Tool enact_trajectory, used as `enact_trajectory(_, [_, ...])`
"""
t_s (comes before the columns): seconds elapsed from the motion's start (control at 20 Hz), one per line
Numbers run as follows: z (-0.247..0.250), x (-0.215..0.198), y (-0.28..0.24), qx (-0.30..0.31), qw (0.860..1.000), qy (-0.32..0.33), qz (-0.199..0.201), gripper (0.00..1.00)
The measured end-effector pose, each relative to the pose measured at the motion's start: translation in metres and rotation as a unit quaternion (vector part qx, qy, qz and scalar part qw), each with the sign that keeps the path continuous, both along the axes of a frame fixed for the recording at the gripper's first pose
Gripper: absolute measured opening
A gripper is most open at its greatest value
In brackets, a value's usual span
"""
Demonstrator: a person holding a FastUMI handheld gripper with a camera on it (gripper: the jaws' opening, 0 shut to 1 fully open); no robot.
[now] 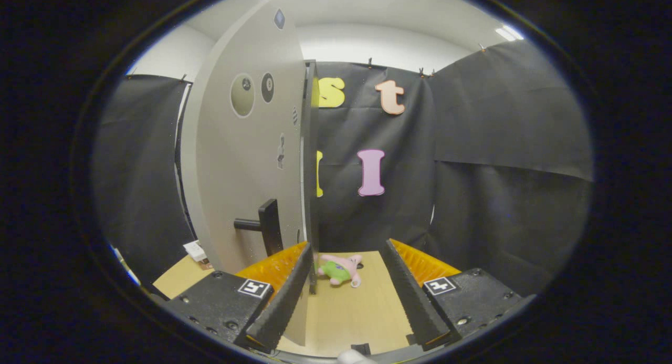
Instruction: Open the shoe cabinet door, grab the shoes and put them into the shoe cabinet, then close the shoe cabinet door.
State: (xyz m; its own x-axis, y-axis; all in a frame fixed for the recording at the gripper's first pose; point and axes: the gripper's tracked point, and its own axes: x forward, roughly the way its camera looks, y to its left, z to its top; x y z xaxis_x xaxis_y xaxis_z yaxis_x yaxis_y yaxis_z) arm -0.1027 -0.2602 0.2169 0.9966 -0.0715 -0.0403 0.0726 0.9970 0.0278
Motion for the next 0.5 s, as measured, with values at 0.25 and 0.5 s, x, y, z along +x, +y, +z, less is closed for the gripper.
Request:
enact_trajectory(0.25, [-0.001, -0.001, 0.033, 0.002, 1.000, 0.002, -0.003, 0.92])
enact_trajectory(0.5, [-0.001, 0.003, 0.090, 0.005, 1.000, 0.002, 0.001, 0.92])
